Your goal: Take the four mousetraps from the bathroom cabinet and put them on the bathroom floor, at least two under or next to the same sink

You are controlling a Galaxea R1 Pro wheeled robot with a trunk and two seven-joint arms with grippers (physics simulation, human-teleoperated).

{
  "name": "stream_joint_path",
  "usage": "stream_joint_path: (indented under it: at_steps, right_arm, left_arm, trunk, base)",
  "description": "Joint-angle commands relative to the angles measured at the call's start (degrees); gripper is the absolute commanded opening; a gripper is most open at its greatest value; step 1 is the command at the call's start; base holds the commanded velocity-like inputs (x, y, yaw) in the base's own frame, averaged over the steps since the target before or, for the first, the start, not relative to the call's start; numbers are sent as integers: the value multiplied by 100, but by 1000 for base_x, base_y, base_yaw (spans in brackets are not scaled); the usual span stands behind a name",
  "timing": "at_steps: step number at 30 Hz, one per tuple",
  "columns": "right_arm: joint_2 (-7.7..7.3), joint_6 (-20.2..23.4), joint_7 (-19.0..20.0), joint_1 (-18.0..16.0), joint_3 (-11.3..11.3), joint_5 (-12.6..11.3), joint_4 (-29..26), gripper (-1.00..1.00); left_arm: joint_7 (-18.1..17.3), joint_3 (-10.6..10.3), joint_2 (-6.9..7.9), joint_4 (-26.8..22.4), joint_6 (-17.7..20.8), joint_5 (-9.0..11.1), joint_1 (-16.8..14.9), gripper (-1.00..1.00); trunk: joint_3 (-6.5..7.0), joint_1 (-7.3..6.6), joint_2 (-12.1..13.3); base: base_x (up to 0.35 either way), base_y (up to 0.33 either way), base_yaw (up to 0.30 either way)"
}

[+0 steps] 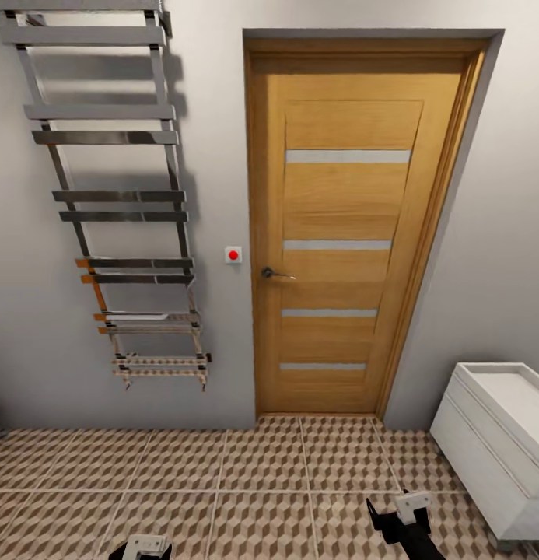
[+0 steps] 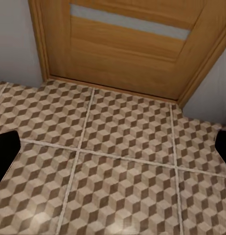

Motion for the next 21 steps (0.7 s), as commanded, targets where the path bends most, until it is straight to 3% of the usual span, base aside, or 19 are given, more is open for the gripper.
stream_joint_path:
  at_steps: [1, 21]
  right_arm:
    - [-3, -17, 26, -1, 15, -27, 3, 100]
    - [-3, -17, 26, -1, 16, -27, 3, 100]
  left_arm:
    - [-48, -24, -3, 25, -29, 61, -10, 100]
    - [-48, -24, -4, 25, -29, 61, -10, 100]
  trunk:
    - [-6, 3, -7]
    - [-6, 3, -7]
  base:
    - [0, 0, 288]
    - [0, 0, 288]
